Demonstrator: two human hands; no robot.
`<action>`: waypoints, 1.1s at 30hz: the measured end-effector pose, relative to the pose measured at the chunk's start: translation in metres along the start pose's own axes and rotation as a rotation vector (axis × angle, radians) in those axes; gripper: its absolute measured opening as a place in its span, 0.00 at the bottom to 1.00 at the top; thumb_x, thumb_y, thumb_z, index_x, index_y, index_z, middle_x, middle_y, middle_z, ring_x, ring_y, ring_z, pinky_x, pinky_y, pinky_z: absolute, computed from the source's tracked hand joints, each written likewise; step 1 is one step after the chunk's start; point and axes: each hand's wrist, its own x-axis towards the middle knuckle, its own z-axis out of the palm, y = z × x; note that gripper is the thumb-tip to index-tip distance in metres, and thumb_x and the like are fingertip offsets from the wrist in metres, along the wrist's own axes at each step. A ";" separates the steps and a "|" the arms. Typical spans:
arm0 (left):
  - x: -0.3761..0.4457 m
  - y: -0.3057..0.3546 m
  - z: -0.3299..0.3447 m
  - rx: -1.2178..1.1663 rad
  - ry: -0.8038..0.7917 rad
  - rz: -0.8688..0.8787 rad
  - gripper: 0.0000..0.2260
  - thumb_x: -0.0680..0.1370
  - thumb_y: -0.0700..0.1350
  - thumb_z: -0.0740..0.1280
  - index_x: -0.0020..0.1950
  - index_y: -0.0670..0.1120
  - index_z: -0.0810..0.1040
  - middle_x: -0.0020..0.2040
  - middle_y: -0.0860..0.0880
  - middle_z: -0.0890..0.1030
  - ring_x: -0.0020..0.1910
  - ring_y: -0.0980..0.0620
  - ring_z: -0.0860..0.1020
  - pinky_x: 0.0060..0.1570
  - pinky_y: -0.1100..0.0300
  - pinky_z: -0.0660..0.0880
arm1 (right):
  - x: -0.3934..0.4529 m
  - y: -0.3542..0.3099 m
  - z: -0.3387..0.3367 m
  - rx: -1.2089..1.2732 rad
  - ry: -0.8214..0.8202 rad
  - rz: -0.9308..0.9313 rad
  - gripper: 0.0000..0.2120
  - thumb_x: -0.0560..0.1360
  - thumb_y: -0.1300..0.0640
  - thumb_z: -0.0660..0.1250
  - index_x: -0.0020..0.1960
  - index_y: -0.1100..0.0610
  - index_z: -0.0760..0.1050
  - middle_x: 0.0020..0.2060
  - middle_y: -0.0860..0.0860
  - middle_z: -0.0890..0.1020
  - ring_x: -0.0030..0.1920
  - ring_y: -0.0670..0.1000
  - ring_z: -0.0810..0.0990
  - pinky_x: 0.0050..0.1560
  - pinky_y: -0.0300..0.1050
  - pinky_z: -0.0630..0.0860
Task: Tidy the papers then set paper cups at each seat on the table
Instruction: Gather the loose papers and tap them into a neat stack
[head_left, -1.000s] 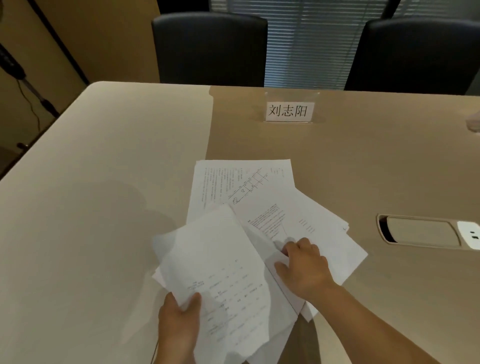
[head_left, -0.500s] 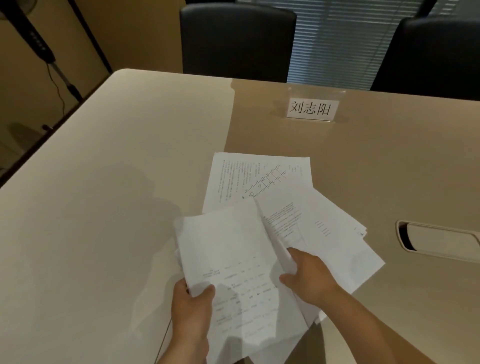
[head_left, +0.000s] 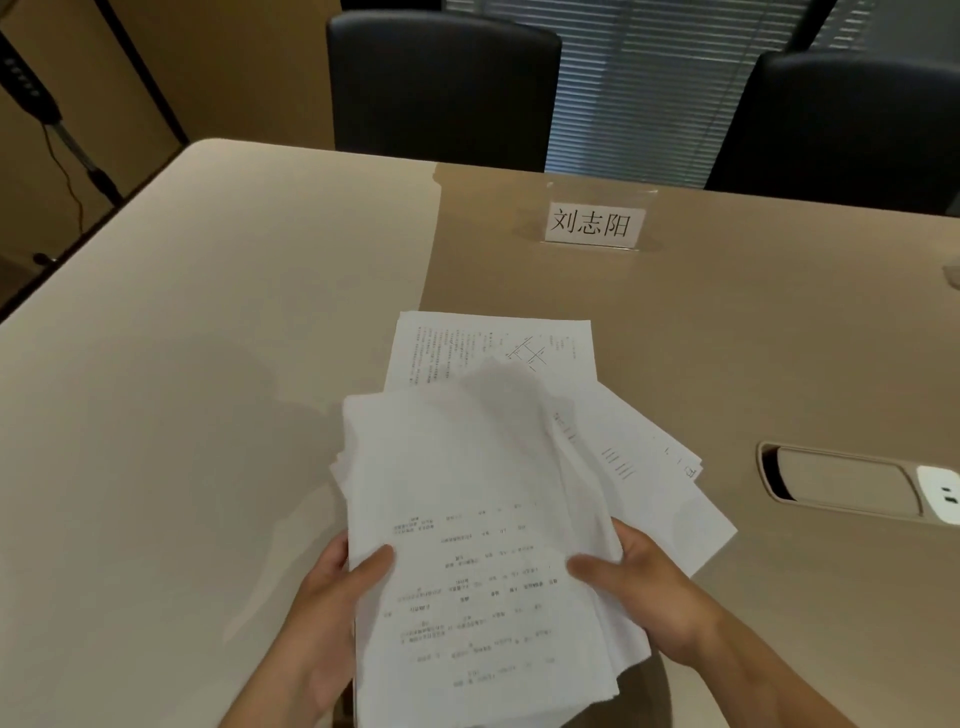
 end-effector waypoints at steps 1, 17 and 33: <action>0.003 0.000 0.000 0.030 -0.002 0.012 0.17 0.77 0.40 0.68 0.65 0.48 0.77 0.61 0.43 0.83 0.61 0.39 0.80 0.66 0.38 0.70 | 0.002 -0.001 -0.002 -0.052 -0.024 -0.004 0.15 0.77 0.57 0.68 0.63 0.48 0.76 0.54 0.46 0.85 0.54 0.51 0.85 0.60 0.55 0.79; 0.022 -0.011 0.014 0.341 0.316 0.188 0.11 0.79 0.36 0.65 0.60 0.45 0.75 0.54 0.45 0.84 0.52 0.42 0.83 0.54 0.43 0.79 | 0.045 0.005 -0.024 -1.241 0.465 -0.117 0.32 0.73 0.36 0.63 0.74 0.41 0.59 0.74 0.50 0.59 0.72 0.56 0.59 0.70 0.54 0.61; 0.021 -0.015 0.029 0.379 0.361 0.174 0.11 0.78 0.35 0.65 0.55 0.49 0.76 0.51 0.47 0.83 0.49 0.45 0.82 0.47 0.49 0.78 | 0.053 0.007 -0.011 -0.790 0.408 -0.068 0.14 0.75 0.54 0.70 0.59 0.51 0.73 0.56 0.51 0.78 0.54 0.51 0.78 0.49 0.36 0.73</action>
